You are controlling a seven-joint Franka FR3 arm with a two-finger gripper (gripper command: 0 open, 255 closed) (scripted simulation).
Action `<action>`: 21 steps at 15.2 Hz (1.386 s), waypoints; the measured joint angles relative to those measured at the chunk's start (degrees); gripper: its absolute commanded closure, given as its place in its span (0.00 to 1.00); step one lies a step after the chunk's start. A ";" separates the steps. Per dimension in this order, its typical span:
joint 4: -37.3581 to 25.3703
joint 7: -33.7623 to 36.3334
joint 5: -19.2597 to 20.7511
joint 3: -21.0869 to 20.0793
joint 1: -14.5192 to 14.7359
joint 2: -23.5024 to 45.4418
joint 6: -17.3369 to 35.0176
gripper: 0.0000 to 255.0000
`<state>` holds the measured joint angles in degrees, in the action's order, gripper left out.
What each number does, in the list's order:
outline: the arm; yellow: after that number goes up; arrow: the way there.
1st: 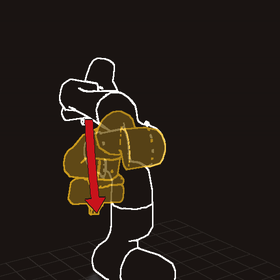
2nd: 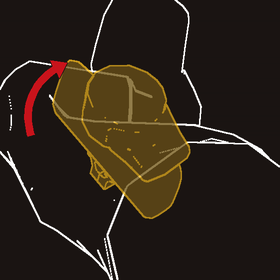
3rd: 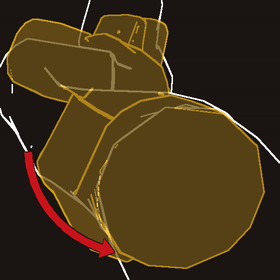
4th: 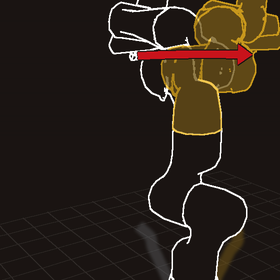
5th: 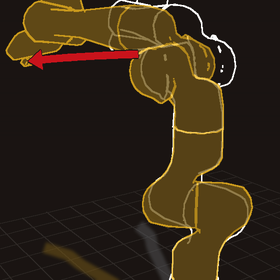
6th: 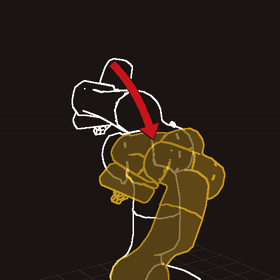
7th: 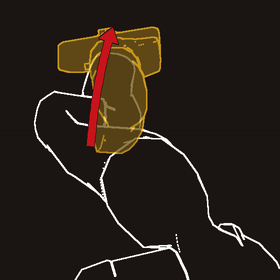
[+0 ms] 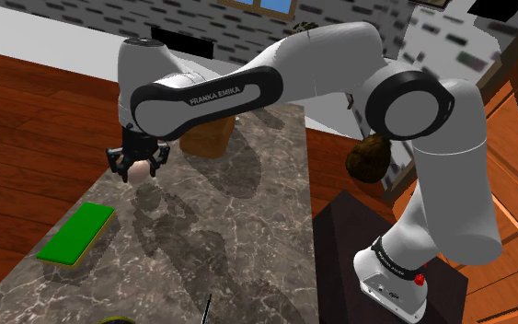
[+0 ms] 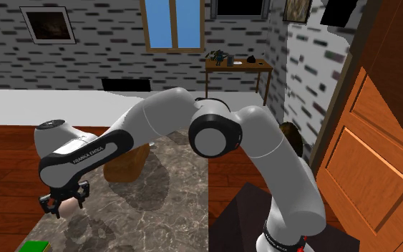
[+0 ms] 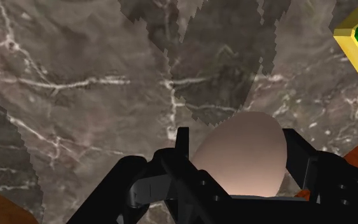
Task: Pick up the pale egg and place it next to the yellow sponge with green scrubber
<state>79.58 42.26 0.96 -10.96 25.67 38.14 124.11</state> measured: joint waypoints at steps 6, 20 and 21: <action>-0.04 -0.02 0.01 0.01 0.00 0.11 0.11 0.00; -1.32 -0.29 -0.50 -0.28 -0.65 -3.58 -4.84 0.00; -1.30 -0.29 -0.51 -0.28 -0.65 -3.60 -4.84 0.00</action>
<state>78.28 41.98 0.45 -11.24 25.03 34.54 119.26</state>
